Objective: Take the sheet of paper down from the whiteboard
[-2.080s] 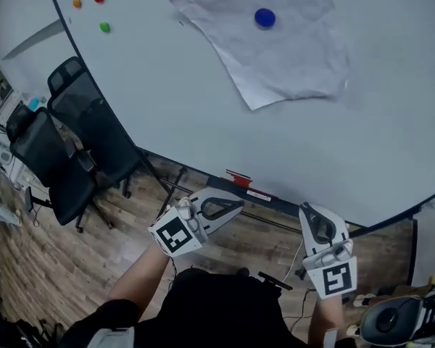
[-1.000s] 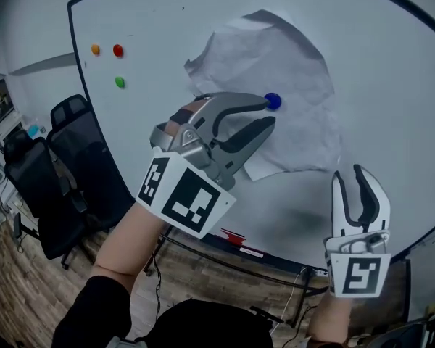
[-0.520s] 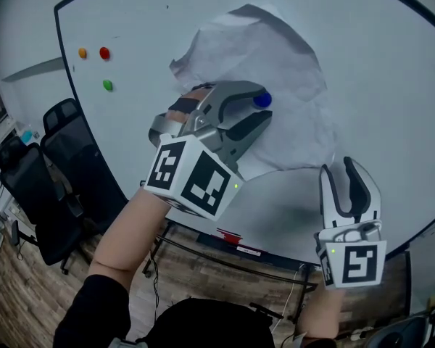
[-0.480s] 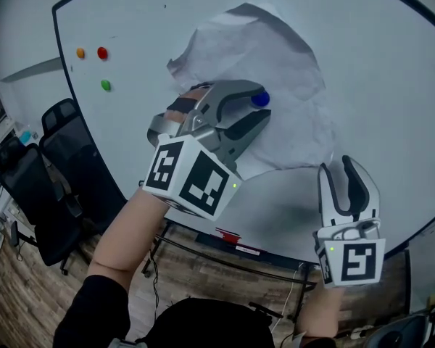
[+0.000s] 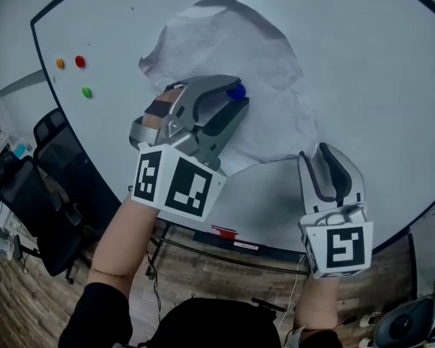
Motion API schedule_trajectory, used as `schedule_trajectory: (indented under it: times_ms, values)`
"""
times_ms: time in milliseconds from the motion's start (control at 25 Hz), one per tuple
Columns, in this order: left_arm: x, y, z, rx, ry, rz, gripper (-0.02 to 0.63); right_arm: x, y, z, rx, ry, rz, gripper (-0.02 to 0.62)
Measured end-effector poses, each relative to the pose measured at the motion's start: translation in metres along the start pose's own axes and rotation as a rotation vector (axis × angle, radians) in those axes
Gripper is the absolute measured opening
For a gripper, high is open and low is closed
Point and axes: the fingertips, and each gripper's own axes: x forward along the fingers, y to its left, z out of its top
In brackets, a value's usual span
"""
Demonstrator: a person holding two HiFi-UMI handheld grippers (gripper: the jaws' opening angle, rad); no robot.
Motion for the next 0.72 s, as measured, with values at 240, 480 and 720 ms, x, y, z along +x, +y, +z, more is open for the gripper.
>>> schedule_trajectory:
  times_ms: [240, 480, 720]
  values:
    - [0.0005, -0.0007, 0.0008, -0.005, 0.011, -0.004, 0.132, 0.007, -0.0013, -0.0085, 0.01, 0.026, -0.03, 0.035]
    - [-0.0002, -0.0033, 0.0042, -0.023, 0.011, -0.015, 0.13, 0.0019, -0.0052, -0.0052, 0.028, 0.013, -0.036, 0.028]
    - [-0.0062, -0.0052, 0.002, -0.075, 0.01, -0.03, 0.13, 0.0018, -0.0079, -0.0046, 0.001, 0.015, -0.028, 0.026]
